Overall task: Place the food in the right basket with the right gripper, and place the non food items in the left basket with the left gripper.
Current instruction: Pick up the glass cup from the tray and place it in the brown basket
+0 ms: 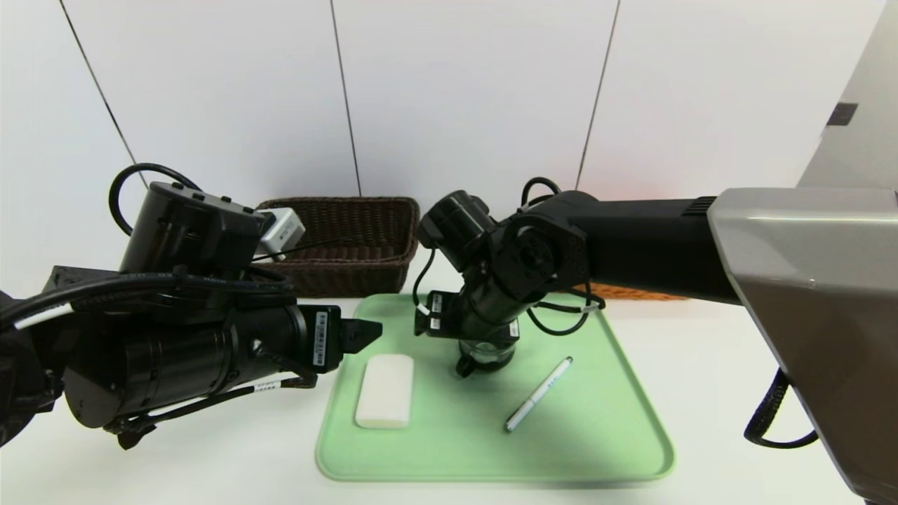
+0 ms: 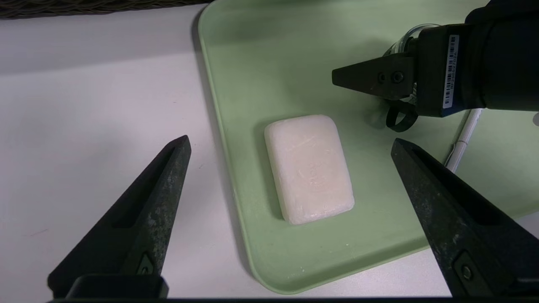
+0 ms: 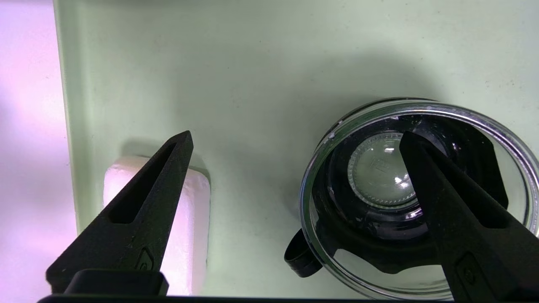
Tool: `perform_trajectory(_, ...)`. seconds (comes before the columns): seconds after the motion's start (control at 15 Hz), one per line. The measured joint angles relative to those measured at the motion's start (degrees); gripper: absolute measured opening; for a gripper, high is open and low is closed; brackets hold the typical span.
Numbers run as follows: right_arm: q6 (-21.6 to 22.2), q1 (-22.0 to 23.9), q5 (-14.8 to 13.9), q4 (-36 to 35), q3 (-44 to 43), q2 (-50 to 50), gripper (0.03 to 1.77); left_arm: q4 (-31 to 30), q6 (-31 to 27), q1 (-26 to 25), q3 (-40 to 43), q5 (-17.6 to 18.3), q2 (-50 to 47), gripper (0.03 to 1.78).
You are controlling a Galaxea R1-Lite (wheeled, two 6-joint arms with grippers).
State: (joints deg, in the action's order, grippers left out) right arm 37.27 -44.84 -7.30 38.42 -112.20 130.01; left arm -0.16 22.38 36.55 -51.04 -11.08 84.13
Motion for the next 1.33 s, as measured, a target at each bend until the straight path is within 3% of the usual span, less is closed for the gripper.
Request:
perform_trajectory(0.4,-4.23,-0.69,-2.47,0.16,0.02,0.02,1.70,-0.02,-0.04,-0.04,-0.02,0.00,-0.01,1.69)
perform_trajectory(1.07,-6.79,-1.08,-2.78,0.40,0.05,1.13,1.67,-0.15,-0.04,-0.06,-0.06,0.00,-0.01,1.69)
perform_trajectory(1.33,-6.92,-1.08,-2.78,0.13,0.05,1.50,1.03,-0.15,0.00,-0.06,-0.11,0.01,0.16,1.69)
